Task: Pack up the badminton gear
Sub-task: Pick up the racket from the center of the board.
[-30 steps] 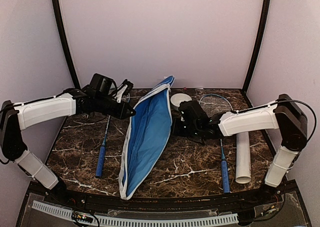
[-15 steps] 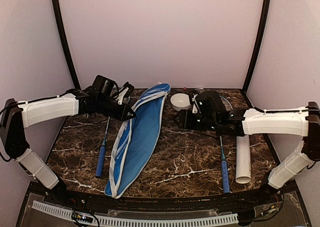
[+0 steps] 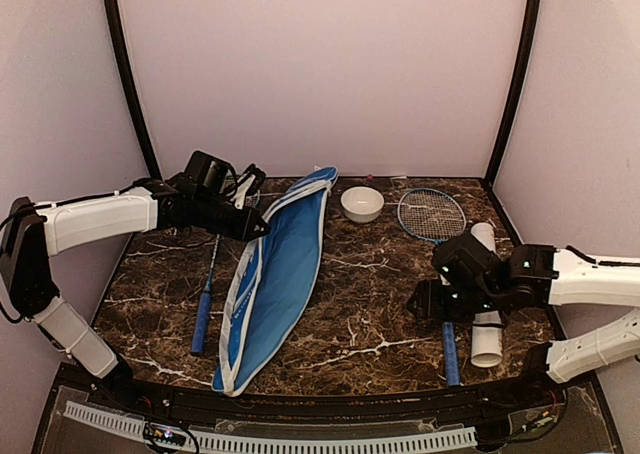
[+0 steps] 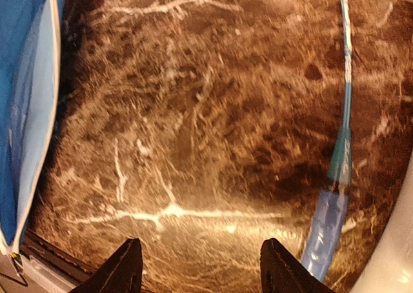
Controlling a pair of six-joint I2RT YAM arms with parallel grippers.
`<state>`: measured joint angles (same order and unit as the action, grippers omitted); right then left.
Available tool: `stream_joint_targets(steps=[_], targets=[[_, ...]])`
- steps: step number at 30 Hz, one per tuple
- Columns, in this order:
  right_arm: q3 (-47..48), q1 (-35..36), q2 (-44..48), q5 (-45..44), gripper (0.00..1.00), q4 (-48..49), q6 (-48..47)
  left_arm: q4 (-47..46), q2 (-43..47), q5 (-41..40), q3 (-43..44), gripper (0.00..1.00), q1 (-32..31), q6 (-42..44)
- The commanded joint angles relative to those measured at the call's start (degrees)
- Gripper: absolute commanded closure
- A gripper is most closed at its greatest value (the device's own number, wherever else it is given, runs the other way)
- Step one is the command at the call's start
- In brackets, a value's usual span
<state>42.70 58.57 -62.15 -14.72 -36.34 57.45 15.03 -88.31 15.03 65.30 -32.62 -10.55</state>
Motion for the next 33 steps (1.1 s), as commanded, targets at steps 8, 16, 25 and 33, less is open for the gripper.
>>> stream_joint_targets(steps=[8, 16, 25, 33], targets=[[-7.0, 6.6, 5.2, -1.0, 0.42, -11.9, 15.6, -1.7, 0.1, -0.1, -0.8, 1.00, 0.1, -0.9], [-9.7, 6.5, 2.0, -1.5, 0.43, -12.5, 18.6, -1.9, 0.4, -0.4, -1.0, 1.00, 0.2, -0.9], [-11.4, 6.6, -2.0, -0.9, 0.48, -9.2, 18.2, -1.8, 0.5, -0.4, -1.0, 1.00, 0.1, -0.9], [-12.5, 6.6, -4.0, -0.4, 0.58, -6.4, 17.4, -1.8, 0.6, -0.3, -1.0, 1.00, 0.1, -1.1]])
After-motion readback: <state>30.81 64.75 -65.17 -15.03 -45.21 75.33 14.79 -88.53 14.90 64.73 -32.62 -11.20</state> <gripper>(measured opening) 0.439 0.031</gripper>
